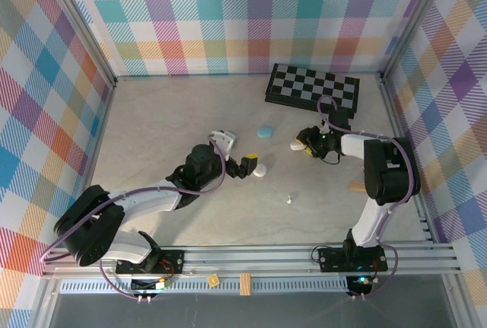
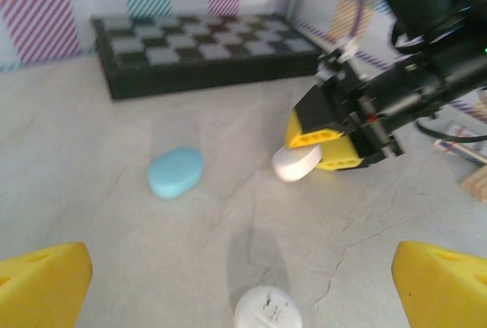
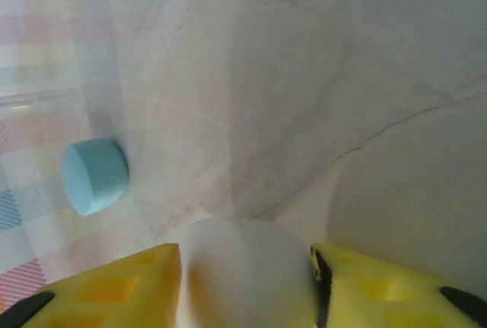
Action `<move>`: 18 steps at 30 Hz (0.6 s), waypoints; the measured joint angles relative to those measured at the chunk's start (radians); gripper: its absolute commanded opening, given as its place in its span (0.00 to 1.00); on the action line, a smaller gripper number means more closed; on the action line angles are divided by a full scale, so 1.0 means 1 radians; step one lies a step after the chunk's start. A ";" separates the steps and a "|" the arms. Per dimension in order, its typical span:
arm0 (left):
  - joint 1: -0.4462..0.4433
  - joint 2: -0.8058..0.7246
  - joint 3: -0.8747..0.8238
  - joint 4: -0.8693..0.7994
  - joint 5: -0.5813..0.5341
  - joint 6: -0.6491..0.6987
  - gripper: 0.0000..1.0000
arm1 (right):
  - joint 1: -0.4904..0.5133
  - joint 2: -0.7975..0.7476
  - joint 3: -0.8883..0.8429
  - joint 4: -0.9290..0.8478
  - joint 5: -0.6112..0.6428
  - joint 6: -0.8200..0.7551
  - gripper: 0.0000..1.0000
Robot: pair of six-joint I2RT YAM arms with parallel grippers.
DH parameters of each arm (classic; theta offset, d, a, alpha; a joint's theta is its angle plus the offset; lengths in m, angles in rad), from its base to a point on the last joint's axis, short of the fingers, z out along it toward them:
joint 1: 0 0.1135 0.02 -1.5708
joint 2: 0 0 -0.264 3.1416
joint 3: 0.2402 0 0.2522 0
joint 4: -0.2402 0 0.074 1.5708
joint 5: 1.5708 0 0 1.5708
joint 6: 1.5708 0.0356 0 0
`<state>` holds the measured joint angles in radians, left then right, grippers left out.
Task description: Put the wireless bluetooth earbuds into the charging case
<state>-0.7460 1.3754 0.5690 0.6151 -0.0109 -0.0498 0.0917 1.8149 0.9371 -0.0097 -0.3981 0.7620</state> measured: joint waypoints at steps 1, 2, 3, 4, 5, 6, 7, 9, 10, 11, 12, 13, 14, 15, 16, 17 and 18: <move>-0.010 0.008 0.003 -0.019 -0.023 -0.023 1.00 | 0.000 -0.004 0.000 -0.006 0.005 -0.006 0.63; -0.025 0.018 0.010 -0.045 -0.055 -0.053 1.00 | 0.003 -0.017 0.002 -0.014 0.025 -0.023 0.66; -0.041 0.026 0.026 -0.086 -0.091 -0.090 1.00 | 0.005 -0.035 0.002 -0.035 0.049 -0.042 0.69; -0.055 0.037 0.049 -0.129 -0.123 -0.126 1.00 | 0.004 -0.056 0.001 -0.055 0.072 -0.054 0.71; -0.068 0.051 0.086 -0.185 -0.158 -0.166 1.00 | 0.002 -0.081 0.001 -0.075 0.098 -0.071 0.72; -0.079 0.070 0.132 -0.248 -0.190 -0.201 1.00 | 0.000 -0.108 0.001 -0.095 0.124 -0.088 0.73; -0.087 0.087 0.174 -0.298 -0.215 -0.230 1.00 | 0.000 -0.132 0.001 -0.109 0.145 -0.099 0.74; -0.103 0.131 0.288 -0.430 -0.273 -0.311 1.00 | 0.000 -0.200 0.001 -0.142 0.192 -0.129 0.75; -0.109 0.151 0.336 -0.489 -0.294 -0.349 1.00 | 0.000 -0.227 0.001 -0.152 0.209 -0.141 0.76; -0.116 0.176 0.396 -0.562 -0.318 -0.393 1.00 | 0.000 -0.261 0.001 -0.165 0.230 -0.154 0.76; -0.125 0.201 0.451 -0.628 -0.340 -0.433 1.00 | 0.000 -0.294 0.001 -0.177 0.249 -0.168 0.76; -0.134 0.223 0.492 -0.678 -0.356 -0.463 1.00 | 0.000 -0.320 0.000 -0.188 0.262 -0.178 0.76; -0.148 0.245 0.534 -0.729 -0.377 -0.499 1.00 | 0.000 -0.350 0.000 -0.201 0.279 -0.191 0.77; -0.165 0.266 0.569 -0.784 -0.396 -0.539 1.00 | 0.000 -0.377 0.000 -0.211 0.294 -0.203 0.77; -0.182 0.283 0.595 -0.832 -0.410 -0.577 1.00 | 0.000 -0.397 0.000 -0.222 0.307 -0.212 0.77; -0.200 0.301 0.624 -0.886 -0.425 -0.622 0.99 | 0.000 -0.414 0.000 -0.233 0.317 -0.223 0.77; -0.215 0.319 0.650 -0.937 -0.433 -0.663 0.99 | 0.000 -0.430 -0.001 -0.245 0.330 -0.231 0.77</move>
<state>-0.9611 1.6947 1.2186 -0.3222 -0.4435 -0.7128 0.0914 1.3846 0.9363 -0.2546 -0.0677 0.5308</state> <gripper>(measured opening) 0.994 0.766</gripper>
